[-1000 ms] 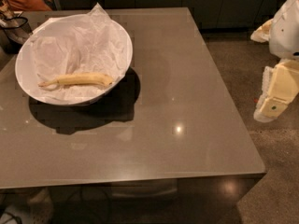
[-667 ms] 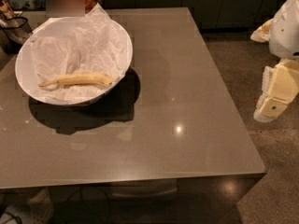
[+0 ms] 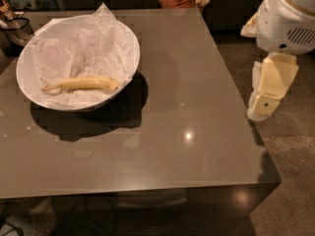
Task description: Pick banana from white bowl
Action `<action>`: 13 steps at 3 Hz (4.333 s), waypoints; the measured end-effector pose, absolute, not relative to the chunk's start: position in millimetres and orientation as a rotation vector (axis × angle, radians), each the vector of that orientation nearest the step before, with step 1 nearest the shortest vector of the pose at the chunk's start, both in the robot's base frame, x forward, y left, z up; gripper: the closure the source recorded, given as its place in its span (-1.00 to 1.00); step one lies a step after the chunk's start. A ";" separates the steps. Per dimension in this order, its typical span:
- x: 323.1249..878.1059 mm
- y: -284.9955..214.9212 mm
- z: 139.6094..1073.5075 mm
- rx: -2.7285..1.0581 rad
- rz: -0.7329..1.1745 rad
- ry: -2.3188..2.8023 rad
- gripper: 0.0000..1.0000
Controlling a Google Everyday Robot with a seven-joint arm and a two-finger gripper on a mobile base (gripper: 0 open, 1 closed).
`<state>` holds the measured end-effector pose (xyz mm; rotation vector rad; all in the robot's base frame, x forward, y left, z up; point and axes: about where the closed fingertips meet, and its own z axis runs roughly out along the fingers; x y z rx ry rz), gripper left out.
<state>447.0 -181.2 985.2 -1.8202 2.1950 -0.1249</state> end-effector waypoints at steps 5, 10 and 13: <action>499.1 -47.7 995.0 -2.092 -0.096 1.973 -1.00; 563.0 74.3 999.2 -2.161 -0.030 1.779 -0.78; 592.2 121.8 963.9 -2.240 0.062 1.799 -0.50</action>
Offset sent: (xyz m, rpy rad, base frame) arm 0.0015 0.0720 0.0046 -0.1496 0.0676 0.2248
